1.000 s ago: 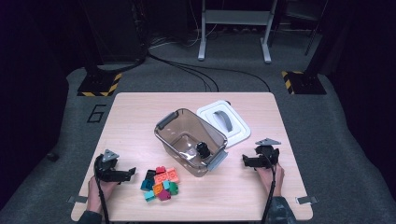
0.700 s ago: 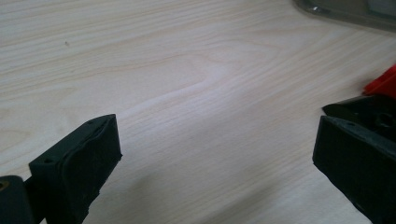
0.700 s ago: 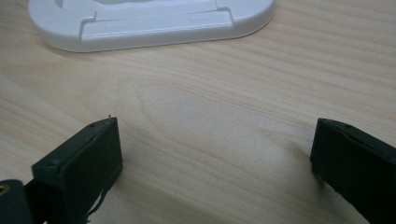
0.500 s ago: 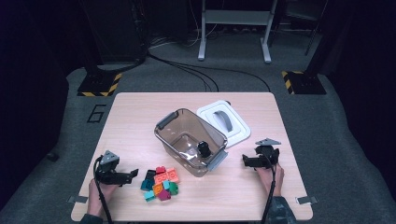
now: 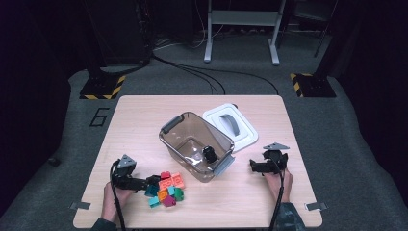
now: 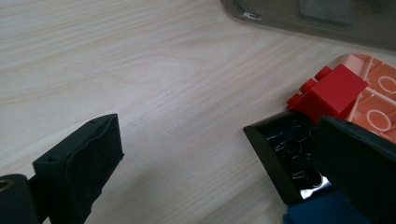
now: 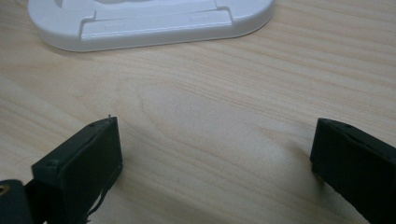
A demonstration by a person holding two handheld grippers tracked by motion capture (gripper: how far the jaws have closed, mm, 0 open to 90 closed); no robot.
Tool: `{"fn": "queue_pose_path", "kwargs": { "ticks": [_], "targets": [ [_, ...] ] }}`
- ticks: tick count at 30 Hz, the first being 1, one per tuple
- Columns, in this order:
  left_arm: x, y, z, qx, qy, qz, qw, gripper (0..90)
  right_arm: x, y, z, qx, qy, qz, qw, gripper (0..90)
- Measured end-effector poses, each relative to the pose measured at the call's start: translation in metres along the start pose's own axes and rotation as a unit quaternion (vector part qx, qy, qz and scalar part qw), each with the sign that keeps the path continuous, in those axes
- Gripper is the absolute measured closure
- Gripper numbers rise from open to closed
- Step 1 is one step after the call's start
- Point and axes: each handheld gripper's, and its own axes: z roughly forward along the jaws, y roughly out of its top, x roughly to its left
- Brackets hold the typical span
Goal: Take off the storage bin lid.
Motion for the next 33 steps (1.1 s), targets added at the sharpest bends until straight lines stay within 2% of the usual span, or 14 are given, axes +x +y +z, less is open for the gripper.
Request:
{"fn": "queue_pose_path", "kwargs": {
  "ticks": [2, 13, 16, 19, 21, 25, 29, 33],
  "targets": [
    [0.000, 0.000, 0.002, 0.000, 0.009, 0.001, 1.0000, 2.5, 0.000, 0.000, 0.000, 0.000, 0.000, 0.000, 1.0000, 1.3],
    [0.011, 0.004, 0.007, 0.010, 0.014, 0.003, 0.9998, 0.9, 0.000, 0.000, 0.000, -0.001, 0.000, -0.001, 1.0000, 1.3],
    [0.018, 0.005, 0.005, 0.009, 0.021, -0.009, 0.9997, 1.4, 0.000, 0.000, 0.000, 0.000, 0.000, -0.001, 1.0000, 1.3],
    [0.021, 0.006, -0.002, -0.005, 0.027, -0.023, 0.9994, 1.9, 0.000, 0.000, 0.000, 0.000, -0.001, 0.000, 1.0000, 1.3],
    [0.020, 0.006, -0.008, -0.018, 0.030, -0.027, 0.9990, 2.1, 0.000, 0.000, 0.000, 0.000, -0.001, 0.000, 1.0000, 1.3],
    [0.012, 0.006, -0.012, -0.017, 0.016, -0.020, 0.9995, 3.0, 0.000, 0.000, 0.000, 0.000, 0.000, 0.000, 1.0000, 1.3],
    [0.000, 0.005, -0.004, -0.014, -0.002, -0.014, 0.9998, 3.5, 0.000, 0.000, 0.000, 0.000, 0.000, 0.000, 1.0000, 1.3],
    [-0.006, 0.003, 0.003, 0.001, -0.002, -0.003, 1.0000, 7.7, 0.000, -0.001, 0.000, -0.001, 0.000, -0.003, 1.0000, 1.3]
  ]
}}
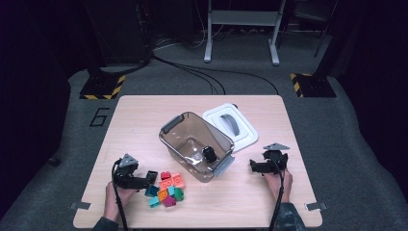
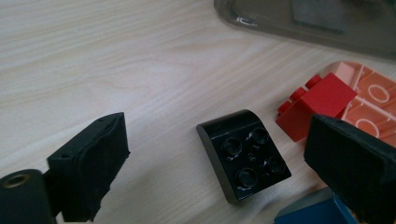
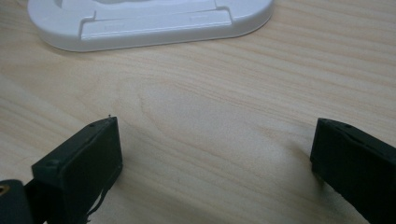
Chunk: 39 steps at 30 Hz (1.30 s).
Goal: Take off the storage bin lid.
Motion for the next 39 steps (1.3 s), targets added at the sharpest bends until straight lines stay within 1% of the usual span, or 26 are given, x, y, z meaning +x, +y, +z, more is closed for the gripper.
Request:
{"fn": "queue_pose_path", "kwargs": {
  "ticks": [1, 3, 5, 9, 11, 13, 14, 15, 16, 19, 20, 21, 23, 24, 26, 28, 30, 31, 32, 33, 34, 36, 39],
  "targets": [
    [-0.001, -0.001, 0.000, 0.001, 0.000, -0.004, 1.0000, 9.1, 0.000, 0.000, 0.000, 0.001, 0.000, 0.003, 1.0000, 1.3],
    [0.000, -0.003, 0.001, 0.004, 0.002, -0.002, 1.0000, 13.7, 0.000, 0.000, 0.000, 0.000, 0.000, 0.001, 1.0000, 1.3],
    [0.003, -0.004, 0.000, 0.012, 0.007, 0.001, 0.9999, 15.1, 0.000, 0.000, 0.000, 0.000, 0.000, 0.001, 1.0000, 1.3],
    [0.007, -0.009, -0.004, 0.008, 0.018, -0.009, 0.9998, 19.9, 0.000, 0.000, 0.000, 0.000, 0.000, 0.001, 1.0000, 1.3],
    [0.011, -0.010, -0.007, 0.007, 0.024, -0.011, 0.9996, 23.0, 0.000, 0.000, 0.000, -0.001, 0.000, 0.001, 1.0000, 1.3],
    [0.014, -0.012, -0.010, 0.006, 0.023, -0.016, 0.9996, 26.9, 0.000, 0.000, 0.000, -0.001, 0.000, 0.001, 1.0000, 1.3],
    [0.015, -0.013, -0.011, 0.002, 0.020, -0.014, 0.9997, 28.1, 0.000, 0.000, 0.000, -0.001, 0.000, 0.001, 1.0000, 1.3],
    [0.015, -0.014, -0.011, -0.002, 0.013, -0.015, 0.9998, 29.6, 0.000, 0.000, 0.000, 0.000, 0.000, 0.001, 1.0000, 1.3],
    [0.016, -0.015, -0.012, -0.008, 0.006, -0.011, 0.9999, 31.0, 0.000, 0.000, 0.000, -0.001, 0.000, 0.001, 1.0000, 1.3],
    [0.015, -0.017, -0.010, -0.017, 0.004, -0.007, 0.9998, 36.6, 0.000, 0.000, 0.000, -0.001, 0.000, 0.001, 1.0000, 1.3],
    [0.015, -0.018, -0.009, -0.016, 0.004, -0.004, 0.9999, 39.7, 0.000, 0.000, 0.000, -0.001, 0.000, 0.001, 1.0000, 1.3],
    [0.015, -0.019, -0.008, -0.016, 0.006, -0.007, 0.9998, 41.5, 0.000, 0.000, 0.000, -0.001, 0.000, 0.001, 1.0000, 1.3],
    [0.014, -0.021, -0.007, -0.015, 0.005, 0.001, 0.9999, 45.6, 0.000, 0.000, 0.000, -0.001, 0.000, 0.001, 1.0000, 1.3],
    [0.013, -0.023, -0.006, -0.021, 0.008, -0.002, 0.9997, 46.8, 0.000, 0.000, 0.000, -0.001, 0.000, 0.001, 1.0000, 1.3],
    [0.013, -0.024, -0.006, -0.026, 0.007, 0.003, 0.9996, 50.0, 0.000, 0.000, 0.000, -0.001, 0.000, 0.001, 1.0000, 1.3],
    [0.013, -0.024, -0.006, -0.029, 0.006, 0.001, 0.9996, 52.1, 0.000, 0.000, 0.000, -0.001, 0.000, 0.001, 1.0000, 1.3],
    [0.014, -0.024, -0.005, -0.032, 0.004, 0.000, 0.9995, 52.3, 0.000, 0.000, 0.000, -0.001, 0.000, 0.001, 1.0000, 1.3],
    [0.015, -0.023, -0.006, -0.027, 0.003, -0.001, 0.9996, 50.8, 0.000, 0.000, 0.000, -0.001, 0.000, 0.001, 1.0000, 1.3],
    [0.015, -0.022, -0.006, -0.028, 0.005, -0.002, 0.9996, 48.0, 0.000, 0.000, 0.000, -0.001, 0.000, 0.001, 1.0000, 1.3],
    [0.015, -0.022, -0.006, -0.028, 0.005, -0.001, 0.9996, 47.1, 0.000, 0.000, 0.000, -0.001, 0.000, 0.001, 1.0000, 1.3],
    [0.015, -0.022, -0.005, -0.028, 0.006, 0.006, 0.9996, 48.1, 0.000, 0.000, 0.000, -0.001, 0.000, 0.001, 1.0000, 1.3],
    [0.014, -0.021, -0.005, -0.027, 0.005, 0.013, 0.9995, 51.9, 0.000, 0.000, 0.000, -0.001, 0.000, 0.001, 1.0000, 1.3],
    [0.013, -0.020, -0.005, -0.032, 0.005, 0.023, 0.9992, 57.3, 0.000, 0.000, 0.000, -0.001, 0.000, 0.001, 1.0000, 1.3]
  ]
}}
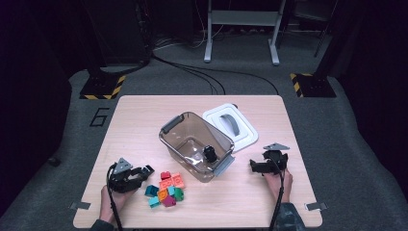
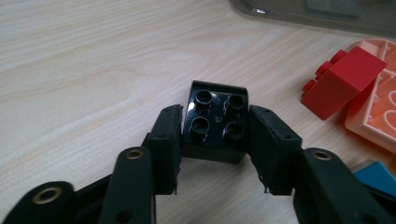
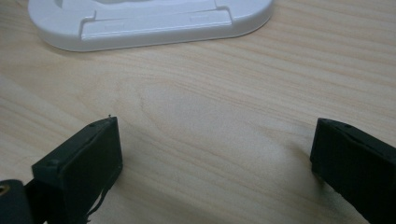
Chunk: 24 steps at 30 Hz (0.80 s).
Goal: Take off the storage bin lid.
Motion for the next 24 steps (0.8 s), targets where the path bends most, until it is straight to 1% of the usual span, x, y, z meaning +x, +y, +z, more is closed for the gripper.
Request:
{"fn": "queue_pose_path", "kwargs": {
  "ticks": [3, 4, 10, 11, 17, 20, 22, 24],
  "targets": [
    [0.001, 0.001, 0.001, -0.002, -0.003, 0.001, 1.0000, 58.2, 0.000, 0.000, 0.000, 0.000, 0.000, 0.000, 1.0000, 1.3],
    [0.001, 0.001, 0.000, -0.005, 0.000, 0.003, 1.0000, 58.5, 0.000, 0.000, 0.000, 0.000, 0.000, 0.000, 1.0000, 1.4],
    [0.003, 0.003, -0.007, -0.025, -0.005, -0.008, 0.9997, 58.9, 0.000, 0.000, 0.000, 0.000, 0.000, 0.000, 1.0000, 1.4],
    [0.004, 0.005, -0.009, -0.021, -0.008, -0.007, 0.9997, 58.9, 0.000, 0.000, 0.000, 0.000, 0.000, 0.000, 1.0000, 1.4],
    [0.005, 0.013, -0.016, -0.028, -0.013, -0.016, 0.9994, 58.9, 0.000, 0.000, 0.000, 0.000, 0.000, 0.000, 1.0000, 1.4],
    [0.007, 0.019, -0.020, -0.028, -0.018, -0.012, 0.9994, 58.9, 0.000, 0.000, 0.000, 0.000, 0.001, -0.001, 1.0000, 1.4],
    [0.008, 0.023, -0.022, -0.030, -0.017, -0.010, 0.9994, 58.9, 0.000, 0.000, 0.000, 0.000, 0.001, -0.001, 1.0000, 1.4],
    [0.009, 0.028, -0.025, -0.034, -0.020, -0.011, 0.9992, 58.9, 0.000, 0.000, 0.000, -0.001, 0.000, -0.001, 1.0000, 1.4]
  ]
}}
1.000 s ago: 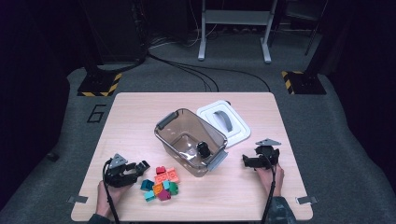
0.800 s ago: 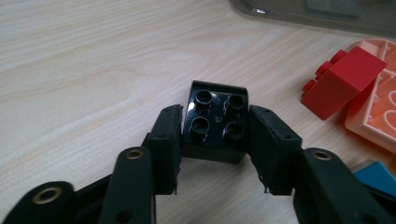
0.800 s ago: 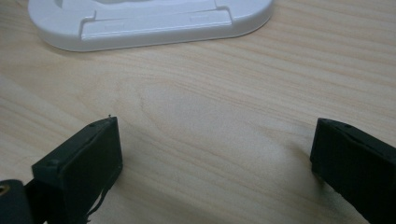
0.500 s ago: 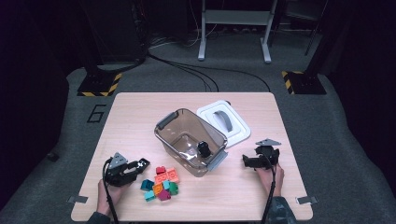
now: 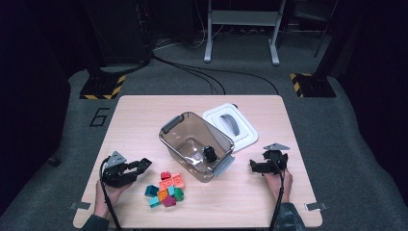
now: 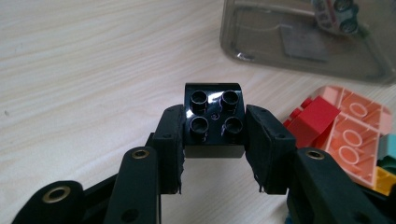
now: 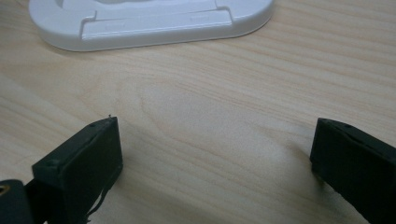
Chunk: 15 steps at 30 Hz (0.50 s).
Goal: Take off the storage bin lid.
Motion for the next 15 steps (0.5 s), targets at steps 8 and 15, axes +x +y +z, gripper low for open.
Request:
{"fn": "queue_pose_path", "kwargs": {
  "ticks": [8, 15],
  "targets": [
    [0.003, 0.016, -0.008, 0.001, -0.005, 0.014, 0.9999, 58.9, 0.000, 0.000, 0.000, 0.000, 0.000, 0.000, 1.0000, 1.4],
    [0.006, 0.028, -0.015, -0.005, -0.011, 0.012, 0.9999, 58.9, 0.000, 0.000, 0.000, 0.000, 0.000, 0.000, 1.0000, 1.4]
  ]
}}
